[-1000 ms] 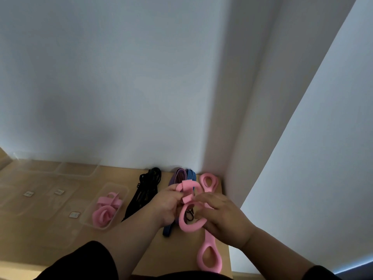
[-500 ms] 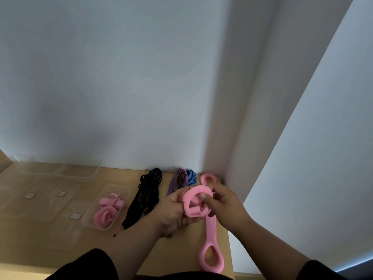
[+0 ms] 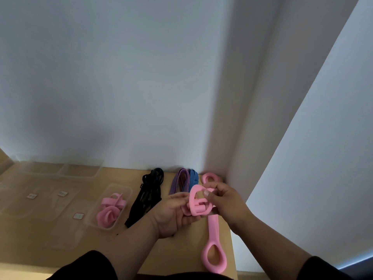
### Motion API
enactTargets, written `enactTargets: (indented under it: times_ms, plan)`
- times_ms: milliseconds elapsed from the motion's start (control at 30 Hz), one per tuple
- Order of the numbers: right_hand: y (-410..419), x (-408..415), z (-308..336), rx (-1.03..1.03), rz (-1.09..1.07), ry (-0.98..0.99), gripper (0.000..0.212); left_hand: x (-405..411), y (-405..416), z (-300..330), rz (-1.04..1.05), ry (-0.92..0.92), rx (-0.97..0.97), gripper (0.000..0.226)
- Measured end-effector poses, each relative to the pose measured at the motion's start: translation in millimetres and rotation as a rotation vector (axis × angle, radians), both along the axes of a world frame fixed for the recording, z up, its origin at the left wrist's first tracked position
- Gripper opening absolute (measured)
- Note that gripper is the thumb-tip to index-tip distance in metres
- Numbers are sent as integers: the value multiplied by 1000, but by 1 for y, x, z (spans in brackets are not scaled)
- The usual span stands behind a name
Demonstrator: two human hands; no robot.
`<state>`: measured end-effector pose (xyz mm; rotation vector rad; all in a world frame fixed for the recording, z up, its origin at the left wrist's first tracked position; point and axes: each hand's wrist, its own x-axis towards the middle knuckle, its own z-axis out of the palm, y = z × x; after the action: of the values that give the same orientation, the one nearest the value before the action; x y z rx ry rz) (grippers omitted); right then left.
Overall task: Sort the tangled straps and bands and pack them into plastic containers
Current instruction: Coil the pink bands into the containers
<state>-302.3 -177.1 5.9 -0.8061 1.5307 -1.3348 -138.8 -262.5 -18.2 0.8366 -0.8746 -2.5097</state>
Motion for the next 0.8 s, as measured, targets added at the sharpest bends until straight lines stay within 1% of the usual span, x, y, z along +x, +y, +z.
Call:
enactTargets:
  times_ms: [67,133,200,300,367,467,533,600,633,667,700,733,767,800]
  plan:
    - [1,0,-2,17,-1,-12,12,1,1,-3,16,6,-36,27]
    - [2,0,-4,23,-15,-62,14,2,2,-5,25,15,-48,28]
    - [2,0,-5,23,-26,-104,15,2,3,-7,38,37,-37,34]
    - [4,3,-7,39,9,-67,15,3,2,-12,63,76,5,46]
    - [6,6,-9,23,27,-89,17,6,0,-14,72,112,35,51]
    - [8,10,-12,-49,63,-128,20,9,2,-18,61,171,60,67]
    - [9,12,-15,-109,89,-95,20,9,3,-21,66,185,65,72]
    - [11,13,-16,-158,106,18,22,10,3,-21,70,180,54,72]
    - [12,13,-17,-176,117,139,25,11,3,-21,75,175,49,70]
    - [12,11,-18,-185,132,302,31,12,4,-20,83,168,51,64]
    - [12,10,-20,-187,148,474,37,13,4,-19,97,159,51,54]
    - [11,8,-21,-194,156,620,38,14,5,-19,110,146,45,44]
    - [10,6,-23,-210,159,706,35,14,6,-19,114,133,36,41]
    - [10,5,-24,-232,168,758,31,14,6,-19,115,121,26,43]
